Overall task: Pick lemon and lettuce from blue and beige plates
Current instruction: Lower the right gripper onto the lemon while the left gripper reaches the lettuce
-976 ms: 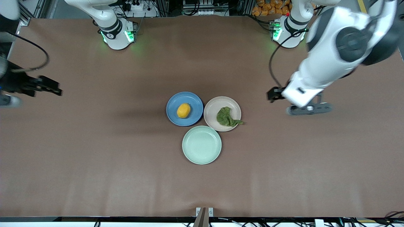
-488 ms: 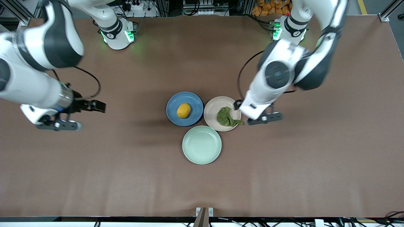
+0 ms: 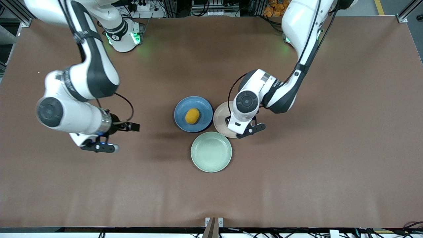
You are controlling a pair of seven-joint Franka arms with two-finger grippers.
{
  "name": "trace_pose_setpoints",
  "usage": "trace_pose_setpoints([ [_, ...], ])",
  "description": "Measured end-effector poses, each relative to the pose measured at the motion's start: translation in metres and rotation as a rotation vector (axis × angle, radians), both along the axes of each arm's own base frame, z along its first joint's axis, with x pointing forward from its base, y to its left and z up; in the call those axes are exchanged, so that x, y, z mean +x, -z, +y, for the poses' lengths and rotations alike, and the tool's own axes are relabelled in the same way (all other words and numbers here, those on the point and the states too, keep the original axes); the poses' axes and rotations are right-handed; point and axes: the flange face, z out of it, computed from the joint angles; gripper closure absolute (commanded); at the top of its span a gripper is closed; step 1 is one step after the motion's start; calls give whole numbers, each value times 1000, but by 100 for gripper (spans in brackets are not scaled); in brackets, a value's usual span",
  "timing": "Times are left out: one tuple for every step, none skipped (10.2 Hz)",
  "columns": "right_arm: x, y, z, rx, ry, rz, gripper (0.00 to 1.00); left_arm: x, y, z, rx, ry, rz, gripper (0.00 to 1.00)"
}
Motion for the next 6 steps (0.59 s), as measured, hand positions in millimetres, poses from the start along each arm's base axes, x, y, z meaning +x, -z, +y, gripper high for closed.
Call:
trace_pose_setpoints([
  [-5,18,19,-10,34,21,0,-4,17,-1,2,-19,-5,3],
  [-12,38,44,-13,70,48,0,-7,30,-1,-3,-33,-17,7],
  [-19,57,68,-8,94,76,0,-10,41,-2,-5,-42,-24,17],
  [-26,74,88,4,103,106,0,-11,48,-4,-6,-46,-27,37],
  [-31,88,101,17,120,129,0,-12,51,-5,-7,-48,-29,56],
  [-36,102,112,25,142,138,0,-13,52,-5,-7,-51,-30,75],
])
